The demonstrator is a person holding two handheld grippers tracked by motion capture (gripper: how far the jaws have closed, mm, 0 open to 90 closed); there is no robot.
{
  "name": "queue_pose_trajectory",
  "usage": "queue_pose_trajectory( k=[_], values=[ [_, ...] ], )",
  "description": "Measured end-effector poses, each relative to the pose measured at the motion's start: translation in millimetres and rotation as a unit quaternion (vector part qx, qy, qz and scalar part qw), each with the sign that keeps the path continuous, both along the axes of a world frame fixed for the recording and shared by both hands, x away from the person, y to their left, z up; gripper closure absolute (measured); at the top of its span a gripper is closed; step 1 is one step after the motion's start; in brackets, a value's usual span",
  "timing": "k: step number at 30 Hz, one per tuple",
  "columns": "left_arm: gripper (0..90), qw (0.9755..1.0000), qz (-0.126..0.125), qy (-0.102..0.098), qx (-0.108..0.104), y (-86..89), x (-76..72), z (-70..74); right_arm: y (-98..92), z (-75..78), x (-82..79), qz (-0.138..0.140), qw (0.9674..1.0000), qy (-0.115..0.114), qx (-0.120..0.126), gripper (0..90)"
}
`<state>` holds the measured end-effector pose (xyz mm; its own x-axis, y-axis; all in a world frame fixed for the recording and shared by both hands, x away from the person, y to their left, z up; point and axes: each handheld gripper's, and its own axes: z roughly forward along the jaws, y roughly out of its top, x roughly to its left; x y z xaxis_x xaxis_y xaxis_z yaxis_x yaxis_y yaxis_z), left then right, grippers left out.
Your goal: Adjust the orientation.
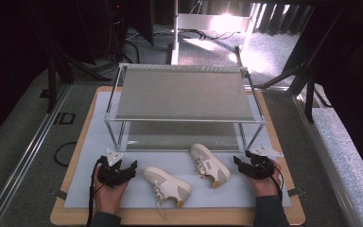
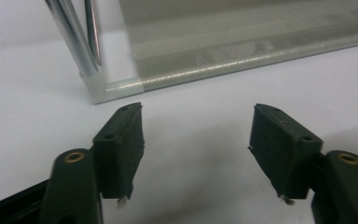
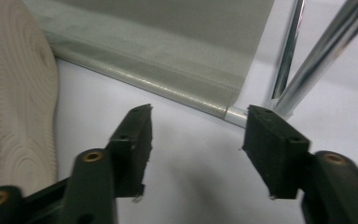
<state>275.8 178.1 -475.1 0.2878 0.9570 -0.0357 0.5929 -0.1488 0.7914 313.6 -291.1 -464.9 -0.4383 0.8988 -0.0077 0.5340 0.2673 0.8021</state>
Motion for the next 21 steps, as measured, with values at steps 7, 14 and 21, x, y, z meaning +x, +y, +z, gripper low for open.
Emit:
queue_pose_trajectory(
  k=[7, 14, 21],
  values=[
    [40.3, 0.9992, -0.005, -0.035, -0.019, 3.1, -9.9, 8.8, 0.0, 4.7, -7.5, 0.006, 0.9999, -0.014, 0.004, 51.0],
    [43.1, 0.9982, -0.034, -0.047, -0.018, -1.8, -17.4, 18.2, 2.9, 7.6, -11.3, 0.013, 0.9997, -0.019, -0.002, 52.1],
    [46.1, 0.9957, -0.051, -0.075, -0.02, -6.8, -28.1, 30.2, 5.5, 11.5, -16.2, 0.017, 0.9995, -0.025, -0.01, 49.6]
  ],
)
